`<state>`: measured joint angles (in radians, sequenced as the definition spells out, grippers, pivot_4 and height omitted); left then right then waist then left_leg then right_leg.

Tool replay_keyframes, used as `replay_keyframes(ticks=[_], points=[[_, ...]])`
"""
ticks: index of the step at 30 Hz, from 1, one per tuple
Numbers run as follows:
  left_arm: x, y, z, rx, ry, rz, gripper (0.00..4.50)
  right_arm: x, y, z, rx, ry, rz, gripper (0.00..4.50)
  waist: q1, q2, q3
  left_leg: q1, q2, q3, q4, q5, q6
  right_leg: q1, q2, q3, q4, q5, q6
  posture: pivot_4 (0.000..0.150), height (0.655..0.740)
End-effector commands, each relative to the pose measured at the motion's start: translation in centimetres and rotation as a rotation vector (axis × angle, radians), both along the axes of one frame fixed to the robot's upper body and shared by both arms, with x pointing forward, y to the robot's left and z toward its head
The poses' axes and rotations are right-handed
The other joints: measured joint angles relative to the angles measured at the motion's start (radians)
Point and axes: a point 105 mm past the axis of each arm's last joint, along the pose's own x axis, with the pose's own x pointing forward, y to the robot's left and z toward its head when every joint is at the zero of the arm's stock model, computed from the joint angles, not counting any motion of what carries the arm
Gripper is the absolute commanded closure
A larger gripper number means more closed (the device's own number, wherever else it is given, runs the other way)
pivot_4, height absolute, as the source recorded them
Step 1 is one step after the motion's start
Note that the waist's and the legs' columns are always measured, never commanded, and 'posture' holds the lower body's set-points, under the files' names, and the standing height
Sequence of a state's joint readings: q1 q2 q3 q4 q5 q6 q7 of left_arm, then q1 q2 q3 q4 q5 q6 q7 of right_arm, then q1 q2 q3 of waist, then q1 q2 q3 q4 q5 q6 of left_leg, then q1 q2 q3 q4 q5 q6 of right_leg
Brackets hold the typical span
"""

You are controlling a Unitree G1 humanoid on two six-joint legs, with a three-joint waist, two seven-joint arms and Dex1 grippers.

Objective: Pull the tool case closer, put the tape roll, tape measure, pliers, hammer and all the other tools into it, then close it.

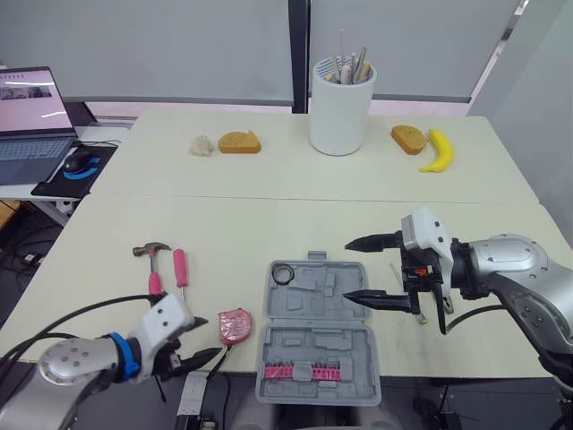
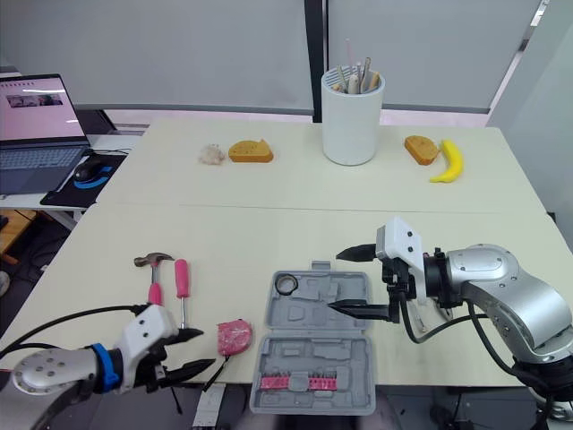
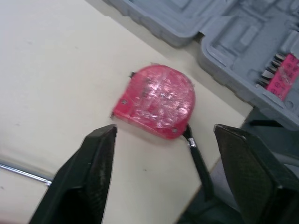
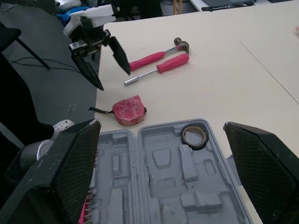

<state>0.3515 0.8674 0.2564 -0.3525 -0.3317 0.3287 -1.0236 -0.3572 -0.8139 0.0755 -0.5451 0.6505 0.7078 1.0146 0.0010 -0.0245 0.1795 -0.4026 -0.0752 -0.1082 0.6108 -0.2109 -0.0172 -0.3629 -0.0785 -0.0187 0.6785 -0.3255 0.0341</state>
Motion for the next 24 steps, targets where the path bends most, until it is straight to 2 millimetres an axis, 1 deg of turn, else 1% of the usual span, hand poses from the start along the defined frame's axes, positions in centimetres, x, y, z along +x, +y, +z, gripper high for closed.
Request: replay_keyframes(ticks=[1, 3, 7, 10, 13, 15, 20, 24], points=[[0.0, 0.3, 0.5, -0.027, -0.088, -0.117, 0.08, -0.2, 0.2, 0.5, -0.003, -0.041, 0.031, 0.0, -0.001, 0.0, 0.0, 0.0, 0.0, 0.0, 0.0, 0.0, 0.0, 0.0, 0.0, 0.0, 0.0, 0.0, 0.0, 0.15, 0.74], [0.1, 0.5, 0.1, -0.023, -0.124, -0.172, 0.08, -0.2, 0.2, 0.4, -0.005, -0.04, 0.032, 0.0, -0.001, 0.0, 0.0, -0.002, 0.0, 0.001, 0.0, 0.0, 0.0, -0.002, 0.0, 0.001, 0.0, 0.0, 0.0, 0.15, 0.74], [1.1, 0.6, -0.4, -0.06, -0.202, -0.21, 0.08, -0.2, 0.2, 0.5, -0.005, -0.038, 0.028, 0.0, -0.001, 0.0, 0.0, -0.006, 0.0, 0.001, 0.0, 0.0, 0.0, -0.006, 0.0, 0.0, 0.0, 0.002, -0.001, 0.15, 0.74], [2.2, 0.5, -1.6, -0.04, -0.259, -0.224, 0.08, -0.1, 0.2, 0.4, -0.011, -0.039, 0.017, 0.0, -0.001, 0.0, 0.0, -0.006, 0.0, 0.001, 0.001, 0.0, 0.0, -0.007, 0.0, 0.0, 0.001, 0.002, 0.0, 0.15, 0.74], [2.4, -0.2, -3.3, -0.06, -0.24, -0.247, 0.08, -0.1, 0.0, 0.4, -0.028, -0.046, -0.013, 0.0, -0.004, -0.001, 0.0, -0.006, 0.0, 0.001, 0.001, 0.0, 0.0, -0.007, 0.0, 0.0, 0.001, 0.003, 0.0, 0.15, 0.74], [2.3, -0.7, -3.9, -0.068, -0.229, -0.272, 0.08, -0.1, -0.1, 0.3, -0.036, -0.043, -0.02, 0.0, -0.004, -0.001, 0.0, -0.006, 0.0, 0.001, 0.001, 0.0, 0.0, -0.007, 0.0, 0.0, 0.001, 0.003, 0.0, 0.15, 0.74], [2.4, -1.7, -4.6, -0.088, -0.22, -0.318, 0.08, -0.4, -0.3, 0.1, -0.042, -0.043, -0.042, 0.0, -0.004, -0.001, 0.0, -0.006, 0.0, 0.0, 0.001, 0.0, 0.0, -0.007, 0.001, 0.0, 0.002, 0.003, 0.0, 0.15, 0.74], [2.5, -1.8, -5.2, -0.077, -0.208, -0.339, 0.08, -0.6, -0.4, 0.1, -0.046, -0.043, -0.052, 0.0, -0.004, -0.001, -0.001, -0.006, 0.0, 0.0, 0.002, 0.0, 0.0, -0.007, 0.001, 0.001, 0.003, 0.003, 0.001, 0.15, 0.74]])
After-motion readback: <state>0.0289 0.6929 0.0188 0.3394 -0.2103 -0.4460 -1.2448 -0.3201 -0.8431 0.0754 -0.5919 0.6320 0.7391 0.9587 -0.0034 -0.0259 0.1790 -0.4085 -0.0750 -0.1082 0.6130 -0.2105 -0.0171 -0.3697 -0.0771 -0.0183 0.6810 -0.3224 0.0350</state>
